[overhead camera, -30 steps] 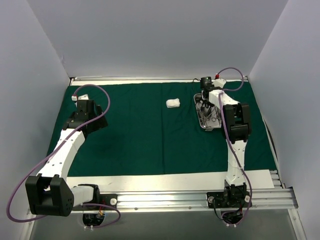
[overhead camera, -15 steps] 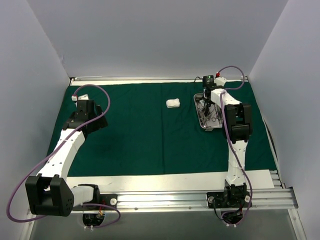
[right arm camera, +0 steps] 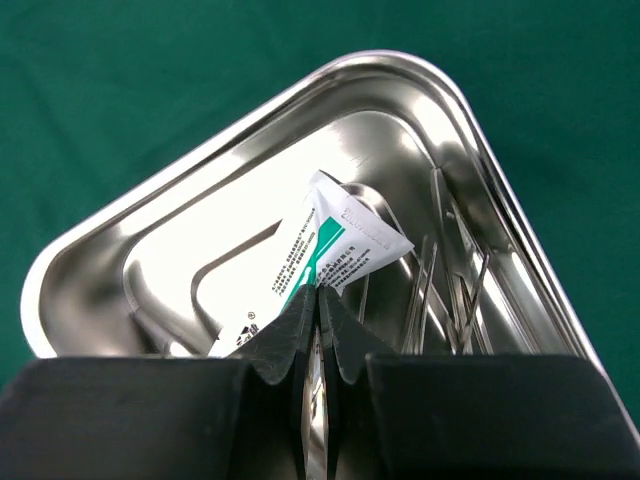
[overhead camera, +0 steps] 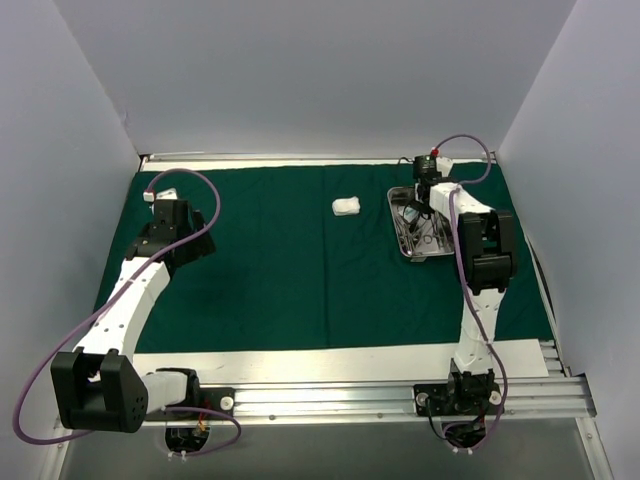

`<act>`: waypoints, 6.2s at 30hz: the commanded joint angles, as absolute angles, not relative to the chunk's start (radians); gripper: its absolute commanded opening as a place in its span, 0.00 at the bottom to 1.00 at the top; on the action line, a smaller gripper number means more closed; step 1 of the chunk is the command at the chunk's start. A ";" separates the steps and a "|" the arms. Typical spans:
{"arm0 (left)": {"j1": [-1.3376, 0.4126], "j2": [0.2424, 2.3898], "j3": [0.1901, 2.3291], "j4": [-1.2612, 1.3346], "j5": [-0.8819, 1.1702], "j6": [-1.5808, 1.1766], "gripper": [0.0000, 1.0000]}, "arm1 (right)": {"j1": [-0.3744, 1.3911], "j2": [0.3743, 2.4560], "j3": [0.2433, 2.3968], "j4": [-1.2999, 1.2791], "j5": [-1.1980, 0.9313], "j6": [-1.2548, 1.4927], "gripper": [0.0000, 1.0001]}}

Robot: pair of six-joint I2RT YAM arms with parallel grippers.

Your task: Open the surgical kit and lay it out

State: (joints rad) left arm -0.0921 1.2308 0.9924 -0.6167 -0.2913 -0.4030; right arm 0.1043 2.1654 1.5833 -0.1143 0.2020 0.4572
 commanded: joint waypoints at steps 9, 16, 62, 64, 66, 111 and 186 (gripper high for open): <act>-0.095 1.215 1.002 -0.578 -0.298 -0.391 0.94 | 0.097 1.976 1.540 -0.012 0.141 0.324 0.00; -0.095 1.215 1.002 -0.577 -0.295 -0.390 0.94 | 0.123 1.885 1.486 0.054 -0.033 0.189 0.00; -0.097 1.206 1.000 -0.577 -0.295 -0.388 0.94 | 0.351 2.045 1.321 0.080 -0.318 -0.028 0.00; -0.095 1.206 1.000 -0.577 -0.296 -0.388 0.94 | 0.351 2.040 1.318 0.078 -0.316 -0.017 0.02; -0.095 1.204 1.000 -0.577 -0.298 -0.388 0.94 | 0.351 2.025 1.318 0.074 -0.316 -0.011 0.13; -0.095 1.212 1.000 -0.578 -0.293 -0.388 0.94 | 0.152 2.032 1.451 -0.141 0.193 0.492 0.19; -0.097 1.212 0.999 -0.577 -0.285 -0.388 0.94 | 0.112 2.082 1.482 -0.190 0.084 0.305 0.13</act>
State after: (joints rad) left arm -0.0921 1.2266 0.9924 -0.6167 -0.2909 -0.3988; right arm 0.0978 2.1204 1.4986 -0.1249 0.0818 0.3225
